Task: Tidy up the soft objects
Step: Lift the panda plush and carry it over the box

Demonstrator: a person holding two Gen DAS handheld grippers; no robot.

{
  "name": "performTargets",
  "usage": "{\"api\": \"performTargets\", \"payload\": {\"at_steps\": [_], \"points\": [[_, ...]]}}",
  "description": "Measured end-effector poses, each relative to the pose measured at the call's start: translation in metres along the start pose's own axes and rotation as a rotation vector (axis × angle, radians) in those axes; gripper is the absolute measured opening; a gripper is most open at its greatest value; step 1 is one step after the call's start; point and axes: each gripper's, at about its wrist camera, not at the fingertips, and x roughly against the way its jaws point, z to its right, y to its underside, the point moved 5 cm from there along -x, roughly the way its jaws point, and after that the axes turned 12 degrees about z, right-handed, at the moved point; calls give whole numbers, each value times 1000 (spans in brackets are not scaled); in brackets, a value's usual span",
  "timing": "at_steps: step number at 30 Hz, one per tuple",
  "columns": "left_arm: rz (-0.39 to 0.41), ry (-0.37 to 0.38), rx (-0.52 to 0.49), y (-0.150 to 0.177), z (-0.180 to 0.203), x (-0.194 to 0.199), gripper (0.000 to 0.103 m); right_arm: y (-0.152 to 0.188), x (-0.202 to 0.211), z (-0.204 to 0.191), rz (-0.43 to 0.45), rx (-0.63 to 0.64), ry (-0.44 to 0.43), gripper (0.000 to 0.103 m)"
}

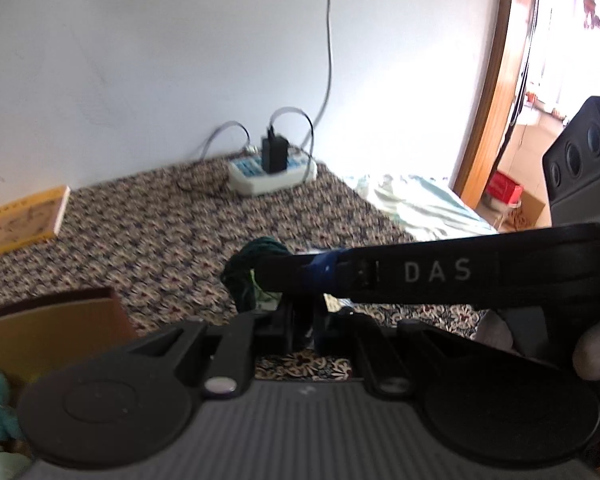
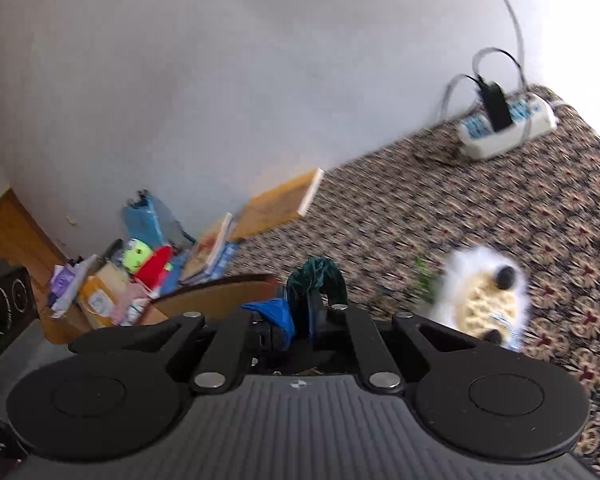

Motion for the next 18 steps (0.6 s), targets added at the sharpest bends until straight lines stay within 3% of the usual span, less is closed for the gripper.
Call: {"api": "performTargets", "payload": {"at_steps": [7,18], "points": [[64,-53,15,-12,-41,49,4,3,-22,-57,12,50,-99,0],[40,-172,52,10,-124,96,4,46,-85,-127,-67,77,-184,0]]}}
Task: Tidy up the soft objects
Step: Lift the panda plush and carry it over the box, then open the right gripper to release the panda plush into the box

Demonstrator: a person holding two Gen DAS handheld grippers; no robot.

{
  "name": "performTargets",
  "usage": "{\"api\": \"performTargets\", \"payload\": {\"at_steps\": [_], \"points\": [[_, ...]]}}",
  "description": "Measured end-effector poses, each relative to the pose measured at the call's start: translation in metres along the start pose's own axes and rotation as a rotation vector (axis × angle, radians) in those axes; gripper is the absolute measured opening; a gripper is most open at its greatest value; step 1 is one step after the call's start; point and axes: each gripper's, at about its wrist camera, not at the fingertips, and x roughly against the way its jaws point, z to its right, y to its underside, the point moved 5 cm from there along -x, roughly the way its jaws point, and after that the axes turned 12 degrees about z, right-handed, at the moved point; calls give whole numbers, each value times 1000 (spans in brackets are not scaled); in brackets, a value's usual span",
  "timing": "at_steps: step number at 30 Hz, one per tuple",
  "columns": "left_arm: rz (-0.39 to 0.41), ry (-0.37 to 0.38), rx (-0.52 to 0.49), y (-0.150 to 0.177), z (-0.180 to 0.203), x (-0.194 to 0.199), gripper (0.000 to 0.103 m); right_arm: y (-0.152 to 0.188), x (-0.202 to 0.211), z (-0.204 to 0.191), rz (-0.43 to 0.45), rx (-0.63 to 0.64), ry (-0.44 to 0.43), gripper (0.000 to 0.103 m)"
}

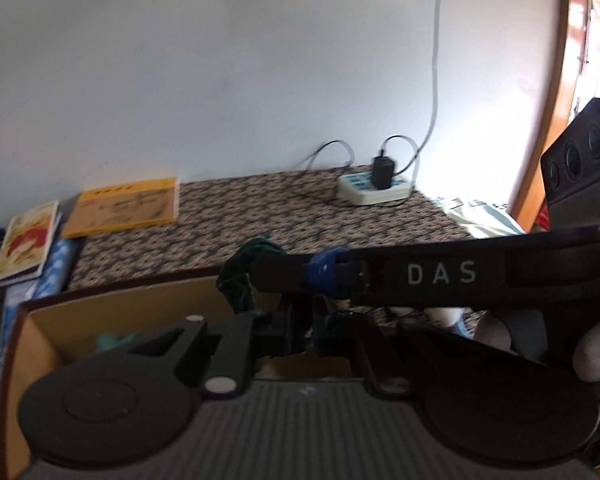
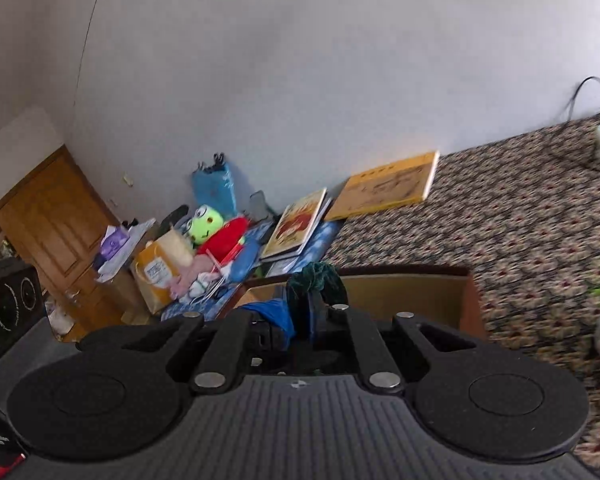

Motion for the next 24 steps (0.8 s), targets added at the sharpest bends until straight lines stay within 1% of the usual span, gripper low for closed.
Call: {"api": "performTargets", "payload": {"at_steps": [4,8,10,11,12,18,24], "points": [[-45,-21,30,14,-27,-3,5,17,-24,-10,-36,13,8,0],[-103,-47,33,32,-44,-10,10,35,-40,-11,-89,-22,46,0],[-132,-62,25,41,-51,-13,29,44,-45,-10,-116,-21,81,1],[-144,-68,22,44,-52,-14,35,47,-46,-9,-125,-15,100,1],[-154,-73,22,46,-54,-14,43,49,-45,-9,-130,-10,114,2],[-178,-63,45,51,-59,-14,47,53,-32,-3,-134,-24,154,4],[-157,-32,51,40,-46,-12,48,49,-14,9,-97,-38,196,5]]}}
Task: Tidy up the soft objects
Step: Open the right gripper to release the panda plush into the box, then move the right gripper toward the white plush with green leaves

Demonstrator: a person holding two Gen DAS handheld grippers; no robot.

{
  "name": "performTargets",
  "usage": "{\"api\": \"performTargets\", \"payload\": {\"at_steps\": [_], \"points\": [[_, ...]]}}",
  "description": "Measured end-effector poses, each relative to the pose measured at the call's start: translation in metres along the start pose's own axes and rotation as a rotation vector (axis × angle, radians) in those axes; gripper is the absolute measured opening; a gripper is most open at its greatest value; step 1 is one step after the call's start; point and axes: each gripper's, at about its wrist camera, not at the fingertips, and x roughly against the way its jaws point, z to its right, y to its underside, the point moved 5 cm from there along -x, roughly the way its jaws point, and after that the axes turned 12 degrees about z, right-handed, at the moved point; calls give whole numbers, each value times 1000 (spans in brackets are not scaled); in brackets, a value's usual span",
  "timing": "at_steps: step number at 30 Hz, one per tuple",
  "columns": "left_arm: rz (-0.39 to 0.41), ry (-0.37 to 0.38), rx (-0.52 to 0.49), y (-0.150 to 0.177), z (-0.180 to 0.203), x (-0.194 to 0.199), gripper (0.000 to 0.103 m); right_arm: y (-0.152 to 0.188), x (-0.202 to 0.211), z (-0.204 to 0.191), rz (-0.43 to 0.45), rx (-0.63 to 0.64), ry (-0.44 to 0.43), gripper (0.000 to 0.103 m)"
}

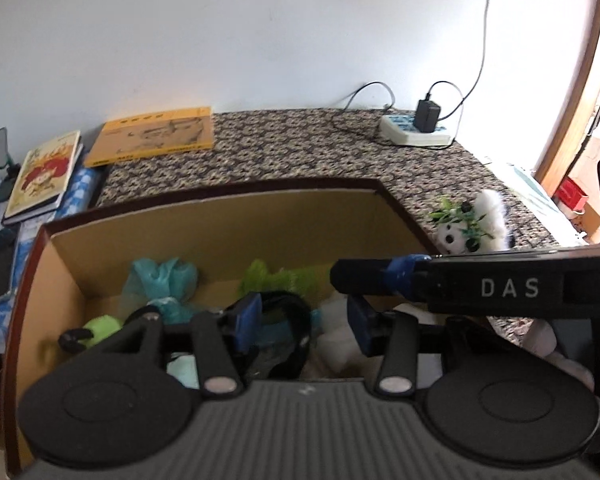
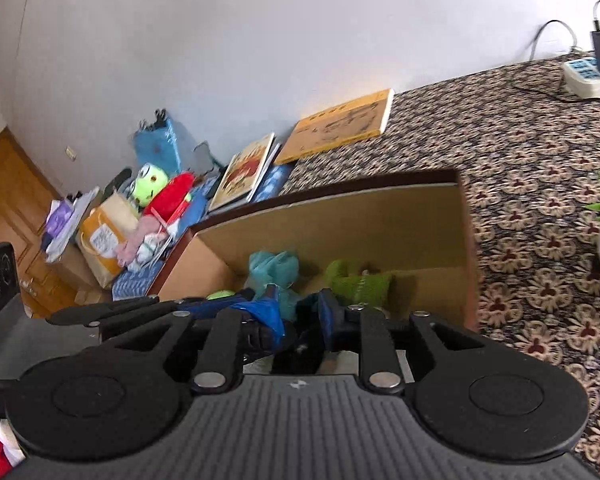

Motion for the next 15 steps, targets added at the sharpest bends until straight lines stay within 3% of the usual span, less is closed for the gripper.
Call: {"api": "performTargets", "payload": {"at_steps": [15], "points": [[12,172,-40,-28,104,-17,55,-27,77,79,127,-105,119,5]]}}
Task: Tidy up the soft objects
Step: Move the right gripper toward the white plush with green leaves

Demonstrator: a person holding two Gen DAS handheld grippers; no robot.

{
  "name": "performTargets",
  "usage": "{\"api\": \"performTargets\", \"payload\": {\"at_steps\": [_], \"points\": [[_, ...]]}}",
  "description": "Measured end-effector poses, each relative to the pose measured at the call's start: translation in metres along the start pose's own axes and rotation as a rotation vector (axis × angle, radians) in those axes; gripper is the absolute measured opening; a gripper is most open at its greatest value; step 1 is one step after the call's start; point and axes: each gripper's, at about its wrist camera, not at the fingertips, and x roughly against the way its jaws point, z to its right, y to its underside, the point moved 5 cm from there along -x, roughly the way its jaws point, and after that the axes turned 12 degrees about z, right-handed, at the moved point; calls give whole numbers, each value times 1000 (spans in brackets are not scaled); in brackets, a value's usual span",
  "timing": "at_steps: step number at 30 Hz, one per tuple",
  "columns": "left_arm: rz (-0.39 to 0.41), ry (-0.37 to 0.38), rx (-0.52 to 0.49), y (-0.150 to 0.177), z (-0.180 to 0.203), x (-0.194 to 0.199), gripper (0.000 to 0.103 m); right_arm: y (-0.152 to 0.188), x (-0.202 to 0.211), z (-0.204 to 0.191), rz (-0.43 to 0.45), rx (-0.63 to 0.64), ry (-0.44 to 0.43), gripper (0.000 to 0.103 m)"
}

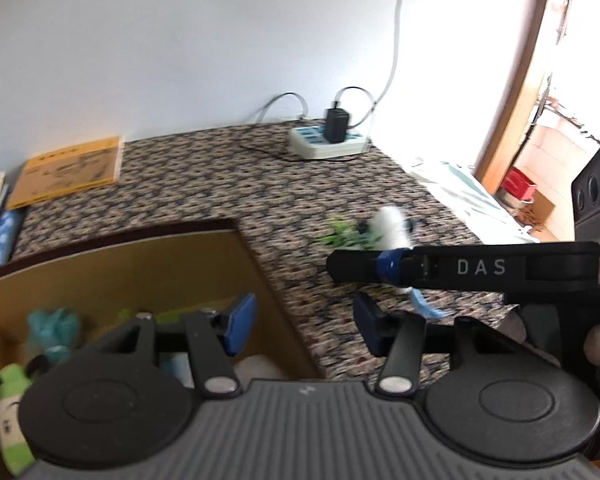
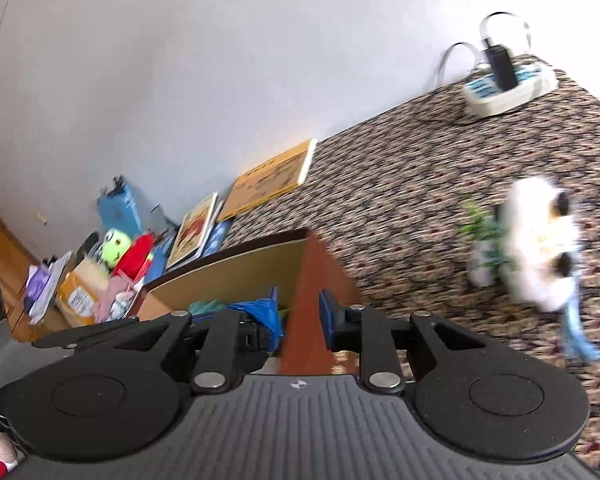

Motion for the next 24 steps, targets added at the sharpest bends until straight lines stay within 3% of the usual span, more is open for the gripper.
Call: {"api": "performTargets", "payload": {"at_steps": [7,12,19,24], "points": [[-22,64,-16,-6,60,-31,58,-27,20,61,25,-42,84,6],[-69,61,-10,3,92,-62,58,-57,16,98,29,-30,121,6],[-148,49,20,22,114,-98,58,-91,-23,137,-49,7,157,8],[-198,16,2,31,125,-130,58,-95,-66,143,-176,80,140,9]]}}
